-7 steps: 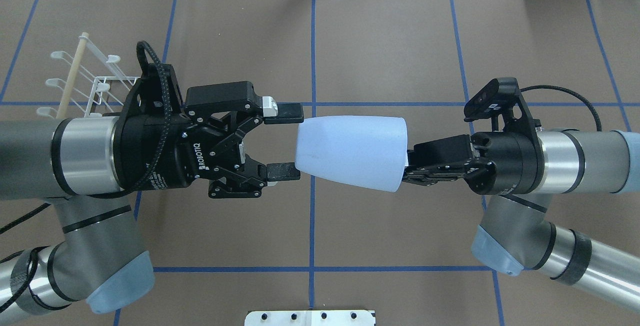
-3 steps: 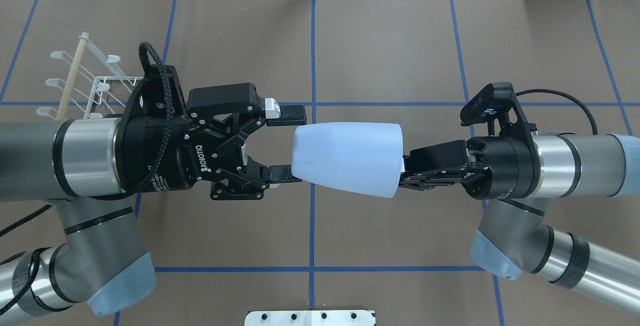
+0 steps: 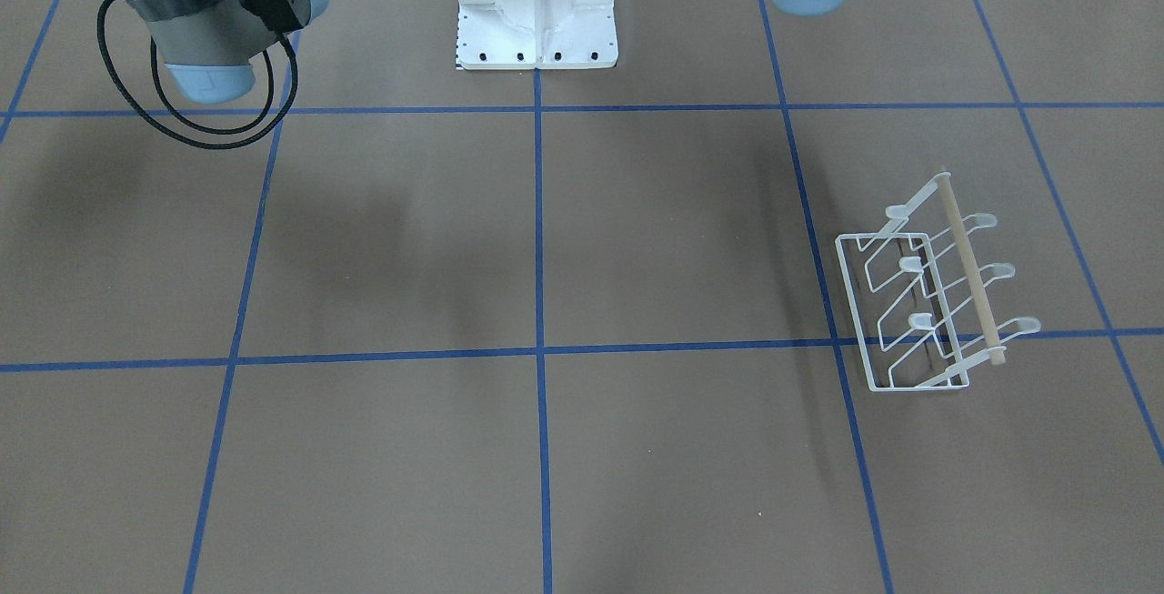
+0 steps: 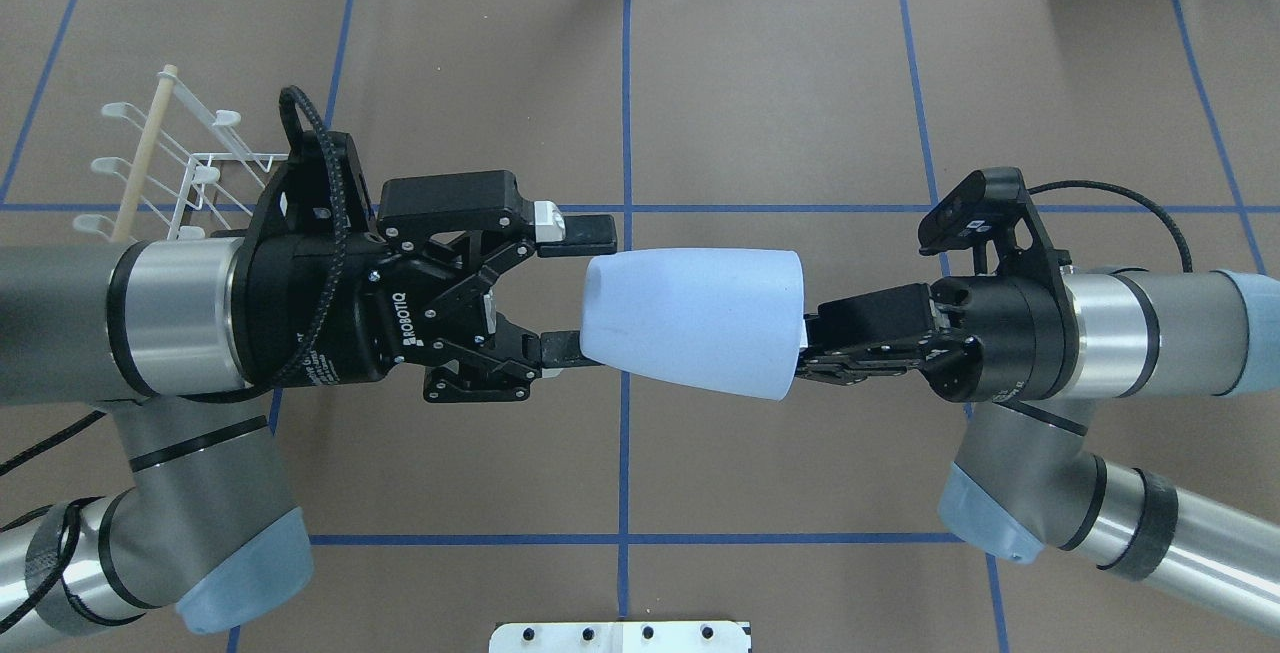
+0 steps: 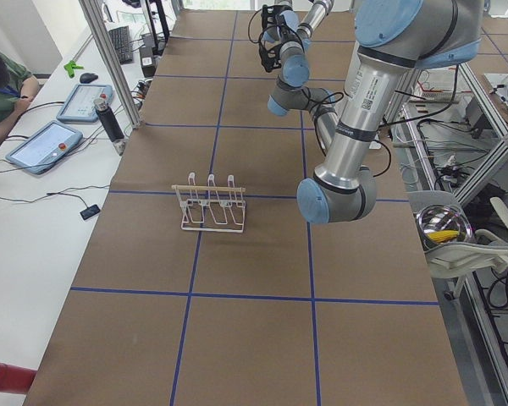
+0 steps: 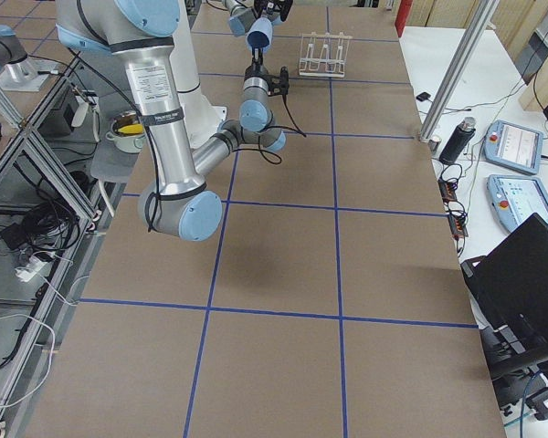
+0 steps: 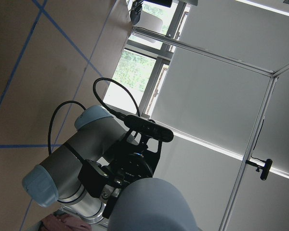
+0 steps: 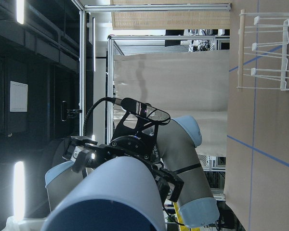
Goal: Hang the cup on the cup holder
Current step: 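Close the left gripper on the cup's closed end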
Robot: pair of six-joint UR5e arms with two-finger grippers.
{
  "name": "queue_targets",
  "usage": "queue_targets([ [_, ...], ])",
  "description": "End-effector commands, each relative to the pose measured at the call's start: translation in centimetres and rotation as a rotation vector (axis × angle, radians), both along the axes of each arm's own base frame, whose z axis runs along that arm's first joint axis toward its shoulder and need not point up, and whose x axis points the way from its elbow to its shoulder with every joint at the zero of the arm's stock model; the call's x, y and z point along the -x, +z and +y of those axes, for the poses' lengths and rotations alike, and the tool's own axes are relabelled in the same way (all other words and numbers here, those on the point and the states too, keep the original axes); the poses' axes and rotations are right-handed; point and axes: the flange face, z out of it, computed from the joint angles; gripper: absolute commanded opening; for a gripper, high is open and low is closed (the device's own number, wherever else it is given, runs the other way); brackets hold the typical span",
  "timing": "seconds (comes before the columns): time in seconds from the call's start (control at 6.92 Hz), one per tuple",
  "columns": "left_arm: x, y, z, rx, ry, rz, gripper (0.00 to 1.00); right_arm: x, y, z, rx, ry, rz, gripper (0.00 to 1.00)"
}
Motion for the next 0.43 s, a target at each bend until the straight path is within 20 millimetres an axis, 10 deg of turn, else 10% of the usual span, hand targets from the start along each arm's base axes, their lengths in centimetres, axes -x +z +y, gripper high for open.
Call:
queue_targets([
  [0.0, 0.02, -0.15, 0.57, 0.013, 0.014, 0.014, 0.01, 0.39, -0.06, 0.38, 0.023, -0.006, -0.014, 0.99],
  [0.29, -0.11, -0.08, 0.57, 0.016, 0.015, 0.015, 0.00, 0.44, -0.29, 0.68, 0.034, -0.006, -0.030, 1.00],
])
